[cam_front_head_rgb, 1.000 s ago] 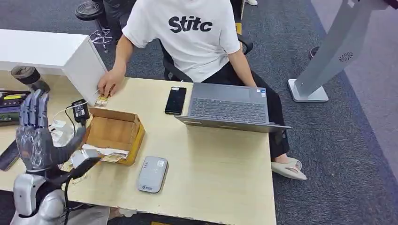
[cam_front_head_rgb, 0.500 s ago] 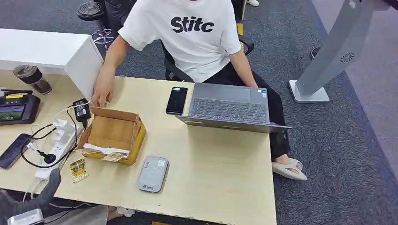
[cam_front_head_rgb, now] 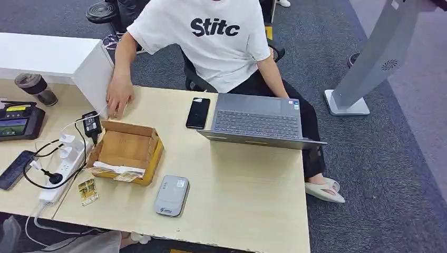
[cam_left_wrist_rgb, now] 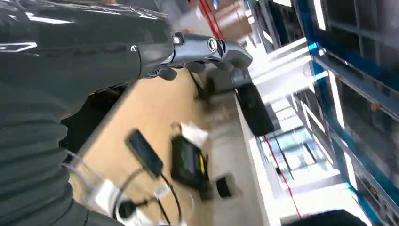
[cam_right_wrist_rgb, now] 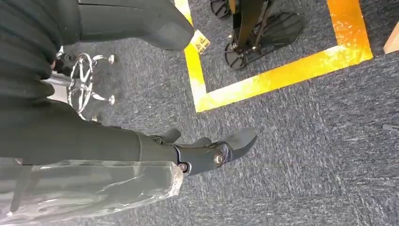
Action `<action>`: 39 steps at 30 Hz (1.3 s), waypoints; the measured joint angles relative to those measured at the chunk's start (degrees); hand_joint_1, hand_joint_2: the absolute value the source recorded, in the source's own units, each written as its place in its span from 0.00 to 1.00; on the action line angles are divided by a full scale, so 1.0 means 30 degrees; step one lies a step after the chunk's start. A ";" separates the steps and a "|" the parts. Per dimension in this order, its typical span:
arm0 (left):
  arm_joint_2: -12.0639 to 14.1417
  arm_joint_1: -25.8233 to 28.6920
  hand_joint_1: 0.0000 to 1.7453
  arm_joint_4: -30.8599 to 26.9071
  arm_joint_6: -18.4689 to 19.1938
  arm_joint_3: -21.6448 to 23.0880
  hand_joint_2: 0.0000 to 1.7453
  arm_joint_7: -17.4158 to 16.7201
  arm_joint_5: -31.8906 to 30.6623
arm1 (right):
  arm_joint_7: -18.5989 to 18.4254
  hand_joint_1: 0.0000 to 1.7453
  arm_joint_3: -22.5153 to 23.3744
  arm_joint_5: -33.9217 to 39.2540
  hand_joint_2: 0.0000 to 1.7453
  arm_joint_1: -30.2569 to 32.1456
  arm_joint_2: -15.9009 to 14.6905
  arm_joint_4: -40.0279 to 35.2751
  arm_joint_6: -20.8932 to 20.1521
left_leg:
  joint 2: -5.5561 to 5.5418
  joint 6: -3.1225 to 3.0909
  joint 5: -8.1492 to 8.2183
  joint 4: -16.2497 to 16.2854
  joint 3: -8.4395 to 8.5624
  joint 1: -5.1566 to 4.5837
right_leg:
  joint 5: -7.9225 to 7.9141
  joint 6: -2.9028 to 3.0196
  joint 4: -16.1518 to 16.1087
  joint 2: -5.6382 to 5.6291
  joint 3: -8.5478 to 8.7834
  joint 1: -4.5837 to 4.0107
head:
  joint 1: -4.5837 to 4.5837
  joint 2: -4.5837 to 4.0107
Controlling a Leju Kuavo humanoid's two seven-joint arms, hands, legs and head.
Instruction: Pass the card to the sensor for recognition and then transmit it.
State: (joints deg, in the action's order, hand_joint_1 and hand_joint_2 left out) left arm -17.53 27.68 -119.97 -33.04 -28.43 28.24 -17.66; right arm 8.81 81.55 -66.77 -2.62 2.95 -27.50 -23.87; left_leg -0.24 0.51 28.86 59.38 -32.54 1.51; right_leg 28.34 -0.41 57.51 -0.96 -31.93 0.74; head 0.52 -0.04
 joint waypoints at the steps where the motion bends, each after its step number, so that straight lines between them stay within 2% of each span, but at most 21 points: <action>1: -0.0087 0.0021 0.00 0.0103 -0.0133 -0.0088 1.00 0.0000 -0.0074 | 0.0000 0.00 0.0007 0.0000 1.00 0.0002 0.0030 -0.0007 0.0000 | -0.0005 0.0000 0.0000 0.0000 -0.0002 0.0000 | 0.0001 0.0000 0.0000 0.0002 0.0000 0.0000 | 0.0000 0.0000; 5: -0.0408 0.0042 0.00 0.0465 -0.0328 -0.0387 1.00 -0.0112 -0.0317 | 0.0000 0.00 0.0015 0.0000 1.00 -0.0002 0.0146 -0.0051 0.0000 | -0.0003 -0.0001 0.0001 0.0000 -0.0005 -0.0001 | 0.0000 -0.0001 0.0000 0.0007 0.0002 0.0001 | 0.0000 0.0000; 9: -0.0582 0.0054 0.00 0.1489 -0.0380 -0.0657 1.00 -0.2589 -0.1721 | -0.0387 0.00 0.0051 -0.0044 1.00 0.0002 0.0263 -0.0109 0.0000 | 0.0000 -0.0001 0.0001 0.0000 0.0002 -0.0005 | 0.0000 -0.0001 0.0000 0.0007 0.0006 0.0005 | 0.0000 0.0000; 14: -0.0750 -0.0756 0.00 0.5918 -0.2091 -0.2242 1.00 -0.5267 -0.2345 | -0.1100 0.00 0.0051 -0.0794 1.00 0.0081 0.0350 -0.0109 0.0000 | 0.0001 -0.0001 0.0001 0.0000 0.0003 -0.0005 | 0.0000 -0.0001 -0.0001 0.0006 0.0003 0.0004 | 0.0000 0.0000; 17: -0.0837 -0.1253 0.00 0.8200 -0.2194 -0.3220 1.00 -0.5425 -0.2847 | -0.1143 0.00 0.0051 -0.0910 1.00 0.0113 0.0365 -0.0073 0.0000 | 0.0000 -0.0001 0.0001 -0.0001 0.0001 -0.0003 | 0.0001 -0.0001 0.0000 0.0007 -0.0003 0.0002 | 0.0000 0.0000; 18: -0.0845 -0.1457 0.00 0.8738 -0.2238 -0.3404 1.00 -0.5845 -0.3259 | -0.1195 0.00 0.0051 -0.1072 1.00 0.0115 0.0365 -0.0058 0.0000 | -0.0003 -0.0001 0.0001 -0.0001 -0.0001 -0.0006 | 0.0001 -0.0001 -0.0001 0.0008 -0.0001 0.0006 | 0.0029 0.0000; 21: -0.0852 -0.2600 0.00 1.1494 -0.2289 -0.4622 1.00 -0.8046 -0.5613 | -0.1341 0.00 0.0029 -0.1567 1.00 0.0110 0.0357 0.0146 0.0007 | -0.0005 -0.0003 0.0001 -0.0001 -0.0002 -0.0009 | 0.0001 -0.0002 -0.0001 0.0015 0.0010 0.0007 | 0.0022 0.0000; 22: -0.0866 -0.3029 0.00 1.2521 -0.2289 -0.5219 1.00 -0.8446 -0.6327 | -0.1385 0.00 0.0022 -0.1654 1.00 0.0110 0.0357 0.0234 0.0000 | -0.0004 -0.0002 0.0002 0.0000 0.0003 -0.0006 | 0.0001 -0.0002 -0.0001 0.0014 0.0012 0.0005 | 0.0007 0.0000; 26: -0.0888 -0.4721 0.00 1.7044 -0.2303 -0.8083 1.00 -0.9107 -0.9095 | -0.1493 0.00 -0.0037 -0.2149 1.00 0.0110 0.0350 0.0699 0.0001 | 0.0004 -0.0003 0.0002 0.0003 0.0018 -0.0006 | -0.0001 -0.0003 -0.0001 -0.0003 0.0011 0.0006 | 0.0044 0.0000; 30: -0.0786 -0.5870 0.00 2.0578 -0.2303 -1.0370 1.00 -1.0544 -1.4854 | -0.1785 0.00 -0.0088 -0.2514 1.00 0.0103 0.0314 0.1086 0.0000 | -0.0001 -0.0003 0.0002 0.0004 0.0017 -0.0012 | -0.0001 -0.0003 -0.0003 0.0005 0.0010 0.0009 | 0.0029 0.0000; 31: -0.0714 -0.6148 0.00 2.1408 -0.2303 -1.0868 1.00 -1.0848 -1.5756 | -0.1756 0.00 -0.0131 -0.2571 1.00 0.0104 0.0306 0.1158 0.0007 | -0.0001 -0.0004 0.0002 0.0003 0.0010 -0.0012 | -0.0001 -0.0003 -0.0003 0.0008 0.0011 0.0009 | 0.0044 0.0000; 33: -0.0568 -0.6728 0.00 2.2874 -0.2303 -1.1829 1.00 -1.0980 -1.6342 | -0.1632 0.00 -0.0241 -0.2709 1.00 0.0107 0.0277 0.1297 0.0001 | -0.0002 -0.0004 0.0002 0.0004 0.0009 -0.0011 | -0.0001 -0.0003 -0.0003 0.0008 0.0009 0.0008 | 0.0037 0.0000; 36: -0.0517 -0.7315 0.00 2.3913 -0.2311 -1.3044 1.00 -1.0133 -1.6364 | -0.1544 0.00 -0.0379 -0.2863 1.00 0.0119 0.0270 0.1355 0.0007 | -0.0002 -0.0003 0.0001 0.0004 0.0011 -0.0008 | -0.0001 -0.0003 -0.0003 0.0009 0.0008 0.0006 | 0.0036 0.0000; 37: -0.0517 -0.7476 0.00 2.4014 -0.2303 -1.3371 1.00 -0.9695 -1.6107 | -0.1508 0.00 -0.0386 -0.2856 1.00 0.0122 0.0270 0.1355 0.0000 | -0.0002 -0.0003 0.0001 0.0004 0.0012 -0.0009 | -0.0001 -0.0003 -0.0003 0.0009 0.0008 0.0007 | 0.0036 0.0000; 39: -0.0531 -0.7890 0.00 2.3899 -0.2303 -1.4386 1.00 -0.8127 -1.4649 | -0.1429 0.00 -0.0386 -0.2834 1.00 0.0153 0.0277 0.1283 0.0007 | -0.0004 -0.0002 0.0000 0.0004 0.0012 -0.0008 | -0.0001 -0.0003 -0.0002 0.0012 0.0010 0.0006 | 0.0036 0.0000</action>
State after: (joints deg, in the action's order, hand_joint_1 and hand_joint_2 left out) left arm -19.12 4.01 -48.28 -39.95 -71.59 3.86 -61.61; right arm 4.52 80.39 -75.27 -2.16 3.78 -23.65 -23.85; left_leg -0.26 0.50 28.86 59.39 -32.50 1.49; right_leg 28.34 -0.41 57.50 -0.93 -31.90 0.76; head 0.63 -0.04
